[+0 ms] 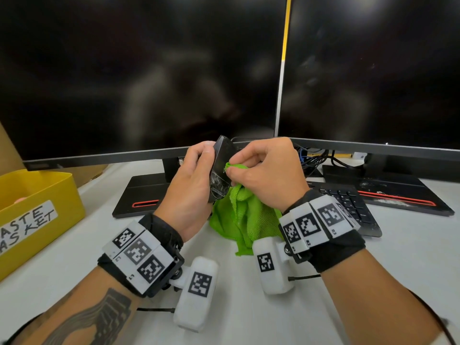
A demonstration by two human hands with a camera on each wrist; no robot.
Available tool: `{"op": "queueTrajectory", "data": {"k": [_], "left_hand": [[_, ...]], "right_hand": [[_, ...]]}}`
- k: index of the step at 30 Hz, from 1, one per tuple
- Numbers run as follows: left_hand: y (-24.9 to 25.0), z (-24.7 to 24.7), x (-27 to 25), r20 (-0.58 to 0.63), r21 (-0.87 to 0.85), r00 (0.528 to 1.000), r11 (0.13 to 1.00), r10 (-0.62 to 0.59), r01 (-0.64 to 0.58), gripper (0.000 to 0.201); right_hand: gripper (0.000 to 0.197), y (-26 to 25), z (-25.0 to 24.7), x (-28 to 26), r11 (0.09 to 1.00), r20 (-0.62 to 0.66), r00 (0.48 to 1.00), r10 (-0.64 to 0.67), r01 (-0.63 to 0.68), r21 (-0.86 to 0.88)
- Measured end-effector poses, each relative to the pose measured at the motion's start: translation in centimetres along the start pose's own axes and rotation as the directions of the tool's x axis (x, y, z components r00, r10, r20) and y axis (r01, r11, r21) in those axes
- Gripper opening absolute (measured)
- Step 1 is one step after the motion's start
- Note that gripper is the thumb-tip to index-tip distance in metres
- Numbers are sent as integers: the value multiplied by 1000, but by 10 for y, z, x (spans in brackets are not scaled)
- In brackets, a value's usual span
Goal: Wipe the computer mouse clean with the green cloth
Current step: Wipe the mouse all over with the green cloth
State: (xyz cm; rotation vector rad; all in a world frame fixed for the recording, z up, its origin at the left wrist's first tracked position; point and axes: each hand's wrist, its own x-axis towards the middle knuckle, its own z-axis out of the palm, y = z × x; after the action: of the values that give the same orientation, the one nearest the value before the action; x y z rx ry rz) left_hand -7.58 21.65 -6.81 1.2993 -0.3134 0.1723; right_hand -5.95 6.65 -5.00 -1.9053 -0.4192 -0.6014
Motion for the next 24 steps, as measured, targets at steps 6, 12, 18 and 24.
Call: {"op": "queueTrajectory", "data": {"k": [6,12,18,24], "left_hand": [[0,1,-1,0,-5,1000,1000,4,-4,31],[0,1,-1,-7,-9,1000,1000,11,-11,30],[-1,0,-2,-3,9,1000,1000,3,-3,28],[-2,1,-2,0,-5,1000,1000,-2,2,27]], "right_hand": [[5,0,1,-1,1000,-9,1000,-23,23,14],[10,0,2,-3,999,62,998,31,-32,11],[10,-3,0,-4,994,32,996,88,-90,64],[10,-5,1,-6,988,51,991,123,-127,83]]}}
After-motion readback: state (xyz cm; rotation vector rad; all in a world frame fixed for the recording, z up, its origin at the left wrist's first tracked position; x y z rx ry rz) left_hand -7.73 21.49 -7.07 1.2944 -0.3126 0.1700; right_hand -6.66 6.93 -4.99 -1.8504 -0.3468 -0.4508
